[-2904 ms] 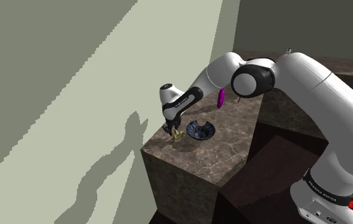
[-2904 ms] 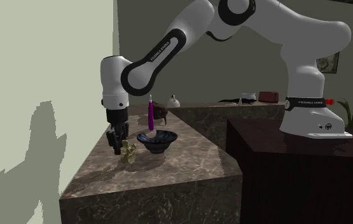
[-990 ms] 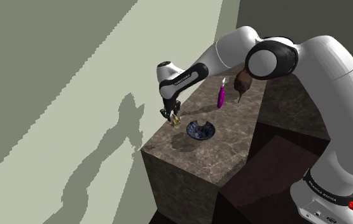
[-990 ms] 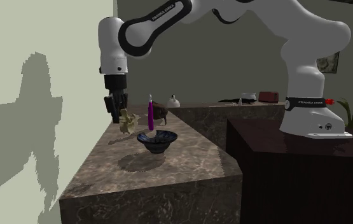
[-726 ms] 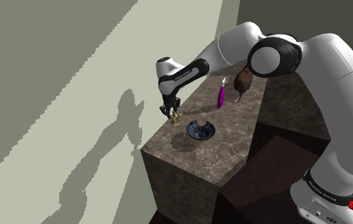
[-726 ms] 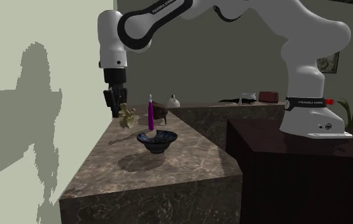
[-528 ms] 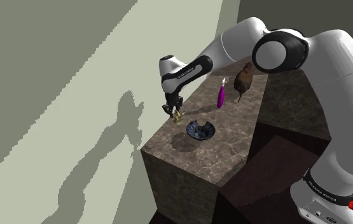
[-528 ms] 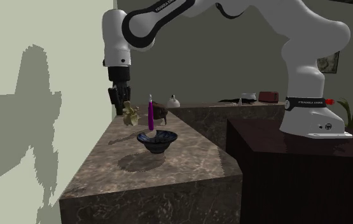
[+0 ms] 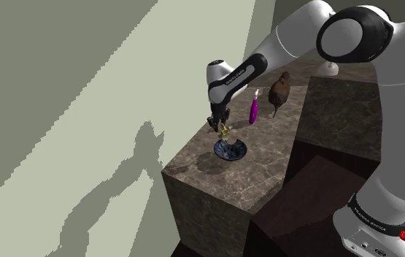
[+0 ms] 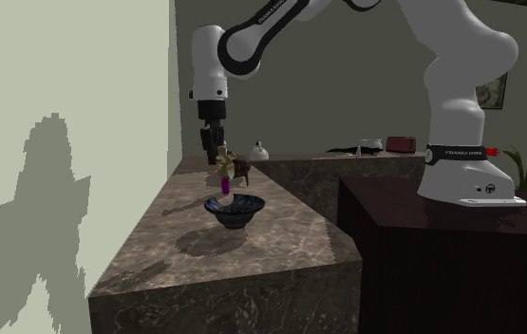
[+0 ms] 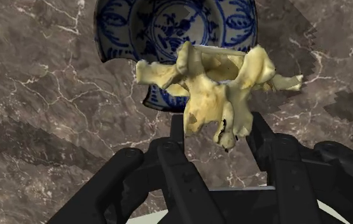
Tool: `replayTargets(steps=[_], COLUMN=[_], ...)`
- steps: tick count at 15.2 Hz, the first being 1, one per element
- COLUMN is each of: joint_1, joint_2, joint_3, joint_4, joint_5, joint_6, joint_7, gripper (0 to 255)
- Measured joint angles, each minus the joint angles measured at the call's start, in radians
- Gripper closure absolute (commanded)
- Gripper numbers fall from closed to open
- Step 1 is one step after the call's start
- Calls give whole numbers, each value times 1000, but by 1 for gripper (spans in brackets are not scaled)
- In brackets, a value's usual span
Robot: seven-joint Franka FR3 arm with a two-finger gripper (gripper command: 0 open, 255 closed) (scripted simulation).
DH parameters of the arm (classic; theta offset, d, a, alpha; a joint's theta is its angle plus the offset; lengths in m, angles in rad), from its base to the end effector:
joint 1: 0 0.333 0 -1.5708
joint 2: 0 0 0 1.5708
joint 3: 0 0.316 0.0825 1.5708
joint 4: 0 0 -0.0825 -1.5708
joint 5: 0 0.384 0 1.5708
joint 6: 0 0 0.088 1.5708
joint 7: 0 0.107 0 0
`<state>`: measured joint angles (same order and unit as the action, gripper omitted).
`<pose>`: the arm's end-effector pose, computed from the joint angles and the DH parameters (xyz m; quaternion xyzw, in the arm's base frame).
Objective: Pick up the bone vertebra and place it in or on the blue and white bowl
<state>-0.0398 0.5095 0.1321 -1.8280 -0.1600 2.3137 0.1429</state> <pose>0.6438 0.0508 0.2551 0.9994 0.0214 -0.0053 0.0270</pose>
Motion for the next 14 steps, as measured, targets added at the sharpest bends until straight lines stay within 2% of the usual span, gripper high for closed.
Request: replayTargets(steps=[4, 14], joint_1=[-47, -41], joint_2=[-52, 29], joint_3=[-10, -24], joint_4=[-94, -113], joint_5=[6, -15], joint_6=[47, 145], joint_7=[-52, -37], gripper=[255, 255])
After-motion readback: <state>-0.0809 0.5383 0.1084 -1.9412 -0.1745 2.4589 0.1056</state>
